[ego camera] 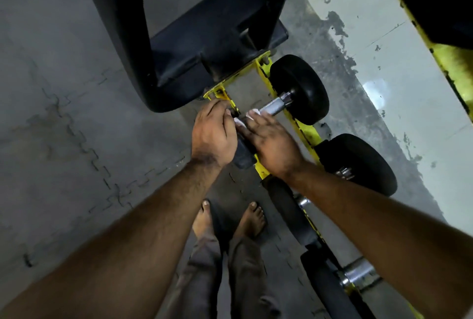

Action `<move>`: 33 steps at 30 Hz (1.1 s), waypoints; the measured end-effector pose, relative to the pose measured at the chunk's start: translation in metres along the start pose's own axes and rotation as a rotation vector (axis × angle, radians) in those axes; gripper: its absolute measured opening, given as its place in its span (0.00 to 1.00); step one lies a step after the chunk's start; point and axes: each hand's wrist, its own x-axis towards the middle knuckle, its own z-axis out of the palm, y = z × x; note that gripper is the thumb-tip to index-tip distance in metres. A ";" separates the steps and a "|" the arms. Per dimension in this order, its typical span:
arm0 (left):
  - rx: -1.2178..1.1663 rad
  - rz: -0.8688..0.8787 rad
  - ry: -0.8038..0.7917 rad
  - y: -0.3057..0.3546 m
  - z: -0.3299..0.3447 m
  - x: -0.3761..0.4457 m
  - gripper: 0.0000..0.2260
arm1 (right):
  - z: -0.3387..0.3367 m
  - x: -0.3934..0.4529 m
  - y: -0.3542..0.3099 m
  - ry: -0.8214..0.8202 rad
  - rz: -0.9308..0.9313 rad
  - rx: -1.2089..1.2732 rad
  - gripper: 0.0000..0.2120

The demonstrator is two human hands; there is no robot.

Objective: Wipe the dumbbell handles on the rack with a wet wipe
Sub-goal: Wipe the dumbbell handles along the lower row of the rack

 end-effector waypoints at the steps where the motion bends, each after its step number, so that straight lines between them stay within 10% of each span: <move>1: 0.004 0.004 0.005 -0.001 0.001 0.000 0.19 | -0.002 0.000 0.008 -0.003 -0.045 -0.017 0.28; 6: 0.025 0.004 0.019 0.002 0.001 -0.002 0.20 | 0.002 -0.002 0.007 0.099 0.192 -0.007 0.26; 10: 0.035 0.016 0.015 0.002 0.000 -0.001 0.19 | 0.010 -0.009 0.005 0.059 -0.073 0.011 0.27; 15: 0.074 0.017 0.000 0.009 -0.003 -0.003 0.20 | 0.000 -0.015 0.009 0.157 0.176 -0.043 0.30; 19: 0.074 0.019 -0.012 0.008 -0.004 -0.001 0.19 | 0.008 -0.018 0.005 0.090 -0.037 -0.049 0.33; 24: 0.092 0.015 -0.010 0.009 -0.003 -0.003 0.19 | 0.002 -0.019 0.007 0.134 0.354 -0.105 0.33; 33: 0.094 0.020 -0.031 0.011 -0.004 -0.002 0.21 | -0.003 -0.015 -0.010 0.090 0.496 -0.036 0.34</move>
